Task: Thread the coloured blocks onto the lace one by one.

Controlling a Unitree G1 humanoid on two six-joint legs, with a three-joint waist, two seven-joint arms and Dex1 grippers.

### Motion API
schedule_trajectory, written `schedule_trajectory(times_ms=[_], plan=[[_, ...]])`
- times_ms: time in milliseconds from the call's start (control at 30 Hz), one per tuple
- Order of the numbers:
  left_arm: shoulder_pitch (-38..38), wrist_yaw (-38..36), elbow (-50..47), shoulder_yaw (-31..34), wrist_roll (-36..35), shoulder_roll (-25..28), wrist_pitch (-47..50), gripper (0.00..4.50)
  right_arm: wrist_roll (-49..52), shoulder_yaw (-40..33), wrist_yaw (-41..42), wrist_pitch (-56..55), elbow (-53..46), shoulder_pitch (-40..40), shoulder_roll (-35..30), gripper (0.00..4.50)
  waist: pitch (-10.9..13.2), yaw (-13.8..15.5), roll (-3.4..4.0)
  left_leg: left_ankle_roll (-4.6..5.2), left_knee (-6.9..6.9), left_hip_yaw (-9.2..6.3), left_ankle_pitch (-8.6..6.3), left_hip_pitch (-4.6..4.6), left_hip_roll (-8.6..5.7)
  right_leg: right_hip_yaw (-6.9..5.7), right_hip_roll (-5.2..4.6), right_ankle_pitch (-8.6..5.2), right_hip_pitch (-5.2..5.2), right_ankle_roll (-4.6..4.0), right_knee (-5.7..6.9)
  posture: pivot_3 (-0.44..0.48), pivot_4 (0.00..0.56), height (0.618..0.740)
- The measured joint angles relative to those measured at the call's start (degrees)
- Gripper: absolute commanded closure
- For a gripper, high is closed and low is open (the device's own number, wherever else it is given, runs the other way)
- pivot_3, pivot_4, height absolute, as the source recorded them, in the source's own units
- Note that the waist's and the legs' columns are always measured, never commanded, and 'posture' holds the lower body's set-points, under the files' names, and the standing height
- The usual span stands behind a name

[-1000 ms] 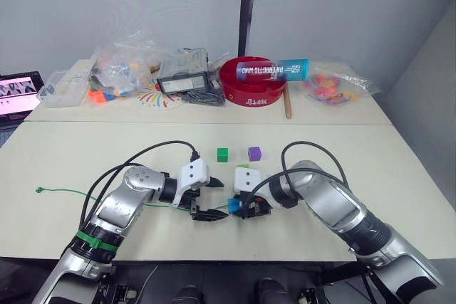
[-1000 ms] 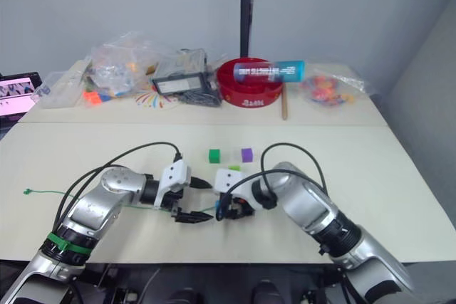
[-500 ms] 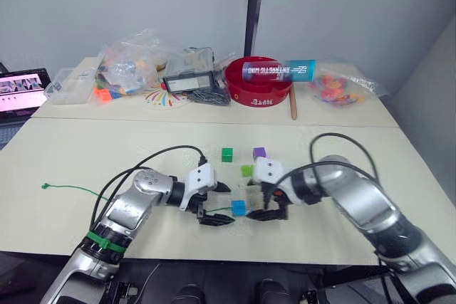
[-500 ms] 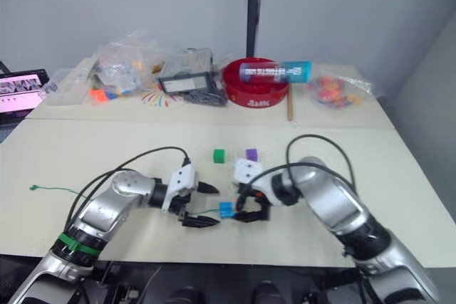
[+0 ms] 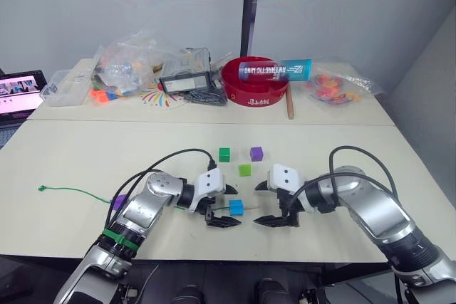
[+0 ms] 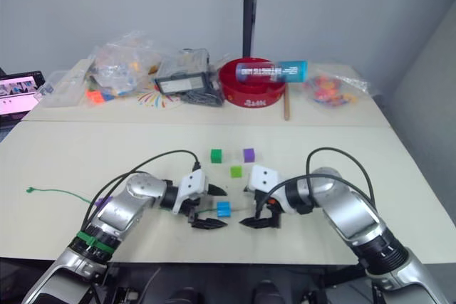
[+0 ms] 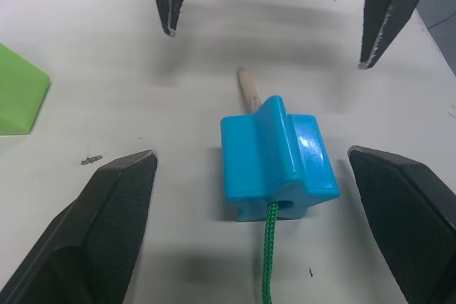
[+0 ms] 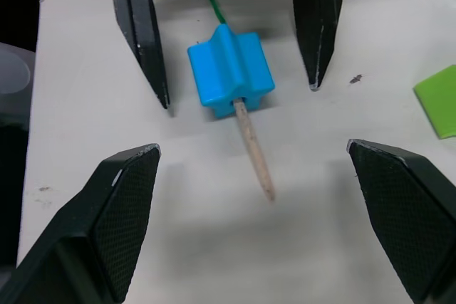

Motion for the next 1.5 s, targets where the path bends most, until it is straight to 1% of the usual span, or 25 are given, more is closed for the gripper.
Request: schedule_trajectory(times_ms=[33, 233, 267, 567, 667, 1000, 1033, 1367, 1433, 1500], plan=[[-0.15, 0.15, 0.35, 0.01, 0.11, -0.32, -0.1, 0.8, -0.33, 0.46, -0.22, 0.0, 0.27, -0.12, 0.11, 0.0, 0.0, 0.03, 0.0, 0.0, 0.0, 0.0, 0.0, -0.01, 0.0, 0.0, 0.0, 0.0, 0.0, 0.0, 0.0, 0.0, 0.15, 0.731], [-0.49, 0.14, 1.16, -0.12, 0.73, -1.24, -0.52, 2.85, -0.75, 1.72, -1.16, 0.02, 1.19, -0.16, 0.63, 0.0, 0.0, -0.04, 0.0, 0.0, 0.0, 0.0, 0.0, 0.0, 0.0, 0.0, 0.0, 0.0, -0.01, 0.0, 0.0, 0.0, 0.15, 0.731], [-0.49, 0.04, 1.18, -0.12, 0.72, -1.24, -0.54, 3.09, -0.87, 1.81, -1.31, 0.02, 1.27, -0.17, 0.84, 0.0, 0.0, -0.06, 0.0, 0.0, 0.0, 0.0, 0.0, 0.0, 0.0, 0.0, 0.01, 0.0, 0.0, 0.0, 0.01, 0.0, 0.15, 0.731], [-0.55, -0.92, 1.4, -0.18, 1.06, -0.98, -1.44, 3.13, -2.8, 3.95, -2.85, -0.01, 4.02, -1.49, 3.15, 0.0, 0.0, -0.11, 0.0, 0.0, 0.0, -0.01, 0.0, 0.0, 0.0, 0.0, 0.01, 0.0, -0.01, 0.0, 0.01, 0.0, 0.15, 0.731], [-0.59, -1.09, 1.43, -0.18, 1.1, -0.87, -1.49, 3.13, -3.44, 4.27, -2.87, -0.16, 4.83, -1.84, 3.39, 0.87, 0.0, -0.19, 0.0, 0.0, 0.0, -0.01, 0.0, 0.01, 0.01, 0.0, 0.01, 0.0, -0.01, 0.0, 0.02, 0.0, 0.15, 0.731], [-0.59, -1.26, 1.43, -0.18, 1.17, -0.79, -1.49, 3.13, -4.68, 5.0, -2.72, -0.69, 5.0, -1.84, 4.18, 4.25, 0.0, -0.23, 0.0, 0.0, 0.0, -0.01, 0.0, 0.02, 0.0, 0.0, 0.01, 0.0, 0.0, 0.0, 0.03, 0.0, 0.15, 0.731], [-0.59, -1.26, 1.43, -0.18, 1.17, -0.78, -1.48, 3.13, -4.77, 5.02, -2.71, -0.69, 4.98, -1.84, 4.28, 4.5, 0.0, -0.23, 0.0, 0.0, 0.0, -0.01, 0.0, 0.02, 0.0, 0.0, 0.01, 0.0, 0.0, 0.0, 0.03, 0.0, 0.15, 0.731], [-0.5, -1.74, 1.0, 0.02, 0.96, 0.34, -1.43, 3.13, -4.99, 5.62, -2.41, -0.78, 4.81, -2.08, 4.39, 4.5, 0.0, -0.37, 0.0, 0.0, 0.0, -0.01, 0.0, 0.06, 0.01, 0.0, 0.02, 0.0, 0.01, 0.0, 0.04, 0.0, 0.15, 0.731], [0.68, -2.67, -0.53, 0.73, 0.28, 2.98, -1.47, 3.13, -5.02, 6.02, -2.28, -0.8, 4.88, -2.52, 4.46, 4.5, 0.0, -0.68, 0.0, 0.0, -0.01, -0.01, 0.0, 0.06, 0.03, 0.0, 0.04, 0.0, -0.02, 0.0, 0.04, 0.0, 0.15, 0.731], [2.81, -4.29, -2.17, 2.4, -0.78, 7.0, -1.8, 3.13, -5.09, 6.13, -2.19, -0.74, 4.94, -2.76, 4.4, 4.5, 0.0, -0.89, 0.01, 0.0, -0.04, -0.02, 0.0, 0.09, 0.08, 0.0, 0.07, 0.0, -0.03, -0.01, 0.07, 0.0, 0.15, 0.731]])
